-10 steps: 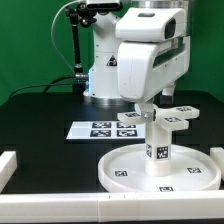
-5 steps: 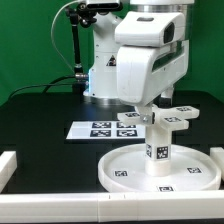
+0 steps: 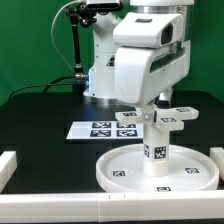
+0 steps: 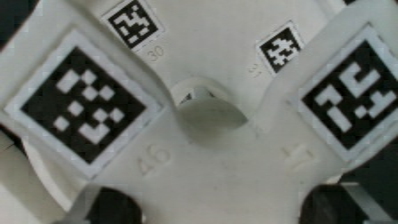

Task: Assemble round table

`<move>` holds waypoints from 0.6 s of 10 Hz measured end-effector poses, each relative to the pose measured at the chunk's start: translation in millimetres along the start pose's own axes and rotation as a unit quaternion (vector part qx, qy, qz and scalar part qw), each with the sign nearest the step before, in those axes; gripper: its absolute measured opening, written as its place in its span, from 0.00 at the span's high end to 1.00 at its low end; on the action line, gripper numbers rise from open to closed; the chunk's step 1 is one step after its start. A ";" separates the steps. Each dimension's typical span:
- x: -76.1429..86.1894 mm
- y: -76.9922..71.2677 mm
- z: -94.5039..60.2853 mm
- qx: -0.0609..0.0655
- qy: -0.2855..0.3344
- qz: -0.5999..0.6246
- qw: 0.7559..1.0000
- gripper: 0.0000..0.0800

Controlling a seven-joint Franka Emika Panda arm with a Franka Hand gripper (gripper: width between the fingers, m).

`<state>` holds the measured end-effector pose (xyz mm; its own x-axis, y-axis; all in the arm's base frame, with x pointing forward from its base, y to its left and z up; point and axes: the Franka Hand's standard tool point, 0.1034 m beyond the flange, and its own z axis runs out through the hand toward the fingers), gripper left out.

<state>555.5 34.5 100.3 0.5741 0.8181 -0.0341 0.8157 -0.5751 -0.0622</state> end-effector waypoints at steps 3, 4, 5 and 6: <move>1.0 0.8 -0.2 0.013 0.009 0.142 0.990 0.45; 1.5 0.5 -0.2 0.013 0.009 0.185 0.983 0.45; 1.5 0.6 -0.2 0.013 0.009 0.210 0.977 0.45; 1.6 0.7 -0.1 0.015 0.011 0.239 0.971 0.45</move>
Offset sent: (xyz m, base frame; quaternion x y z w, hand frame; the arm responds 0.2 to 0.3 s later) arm 0.0000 0.0000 0.0000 0.0000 0.0000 0.1938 0.9810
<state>557.0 35.4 100.4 0.8882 0.4573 -0.0450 0.4536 -0.8881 -0.0742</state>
